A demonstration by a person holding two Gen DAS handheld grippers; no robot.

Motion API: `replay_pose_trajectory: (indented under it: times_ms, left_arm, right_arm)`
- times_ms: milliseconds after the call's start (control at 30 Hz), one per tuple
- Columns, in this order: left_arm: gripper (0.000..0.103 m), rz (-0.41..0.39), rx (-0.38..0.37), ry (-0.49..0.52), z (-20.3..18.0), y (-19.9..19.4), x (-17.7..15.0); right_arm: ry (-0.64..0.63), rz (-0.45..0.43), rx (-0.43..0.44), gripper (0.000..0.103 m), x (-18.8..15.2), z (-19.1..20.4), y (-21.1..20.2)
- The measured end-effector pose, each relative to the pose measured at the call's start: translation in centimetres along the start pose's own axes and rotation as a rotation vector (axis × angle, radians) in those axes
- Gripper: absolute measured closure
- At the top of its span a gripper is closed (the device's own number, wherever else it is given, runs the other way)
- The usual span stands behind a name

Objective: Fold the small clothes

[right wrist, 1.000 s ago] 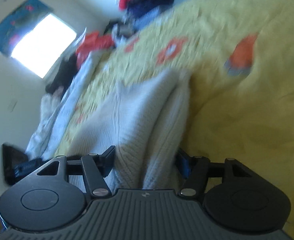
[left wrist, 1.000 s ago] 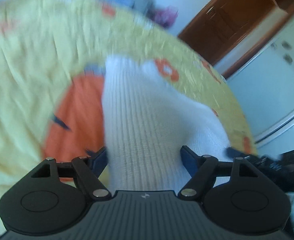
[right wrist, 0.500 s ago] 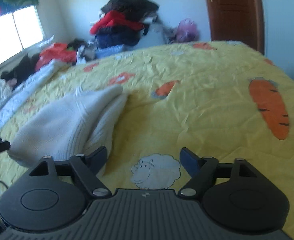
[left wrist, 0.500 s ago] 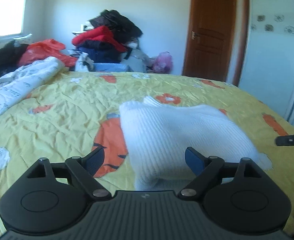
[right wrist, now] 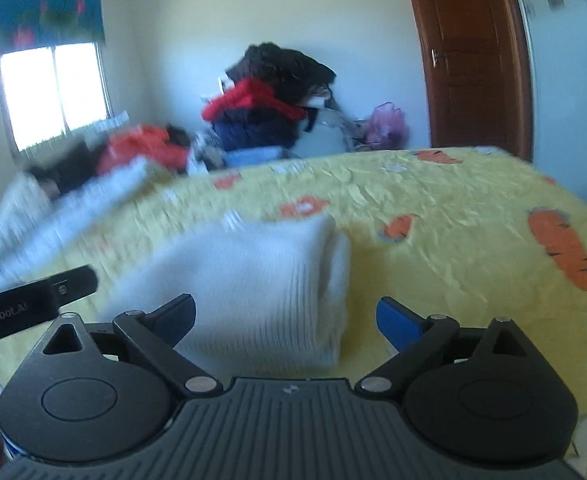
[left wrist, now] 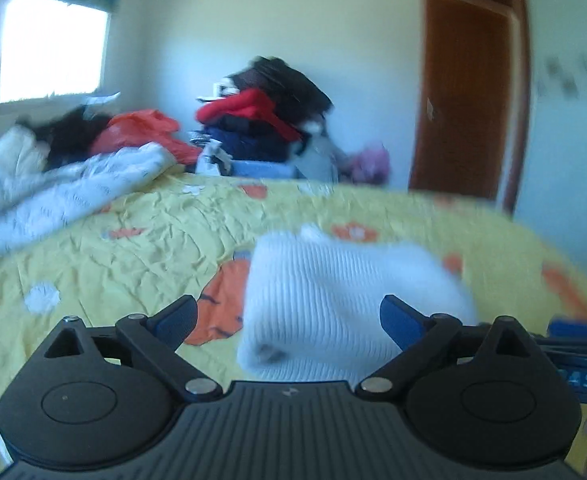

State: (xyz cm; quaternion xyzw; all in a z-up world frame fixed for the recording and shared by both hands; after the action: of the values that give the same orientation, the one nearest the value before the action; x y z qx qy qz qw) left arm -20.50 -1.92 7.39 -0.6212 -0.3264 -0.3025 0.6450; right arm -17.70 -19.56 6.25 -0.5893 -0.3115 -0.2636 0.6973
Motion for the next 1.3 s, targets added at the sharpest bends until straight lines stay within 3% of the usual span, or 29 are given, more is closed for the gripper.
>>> replay_pose_trajectory:
  times_ms: [67, 133, 300, 533, 1300]
  left_arm:
    - [0.004, 0.01, 0.065, 0.07, -0.6, 0.7, -0.2]
    - [0.004, 0.053, 0.064, 0.077, -0.3, 1.1, -0.6]
    - [0.004, 0.102, 0.067, 0.018, 1.4, 0.8, -1.0]
    - [0.004, 0.121, 0.06, 0.038, 1.3, 0.5, -1.4]
    - [0.004, 0.132, 0.055, 0.05, 0.6, 0.3, -1.5]
  right_arm:
    - [-0.013, 0.048, -0.057, 0.004, -0.2, 0.0, 1.2]
    - [0.045, 0.091, -0.133, 0.003, -0.3, -0.8, 1.9]
    - [0.093, 0.168, -0.118, 0.001, -0.4, -1.0, 2.8]
    - [0.005, 0.169, -0.12, 0.001, -1.0, 0.8, 2.5]
    - [0.003, 0.163, -0.111, 0.001, -1.3, 0.6, 1.8]
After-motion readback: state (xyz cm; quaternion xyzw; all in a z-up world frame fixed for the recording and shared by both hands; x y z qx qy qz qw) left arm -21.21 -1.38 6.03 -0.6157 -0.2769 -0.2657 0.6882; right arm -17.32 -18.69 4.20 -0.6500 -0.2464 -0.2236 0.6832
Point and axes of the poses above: each gripper's, at about its wrist camera, not at the fingertips, and y roughly the way its jaws point, z to its left, x to its top, the point moved 2 cm from there along y, roughly the way its jaws point, and after that the axes turned 14 degrees about z, right-handed, at the moved point
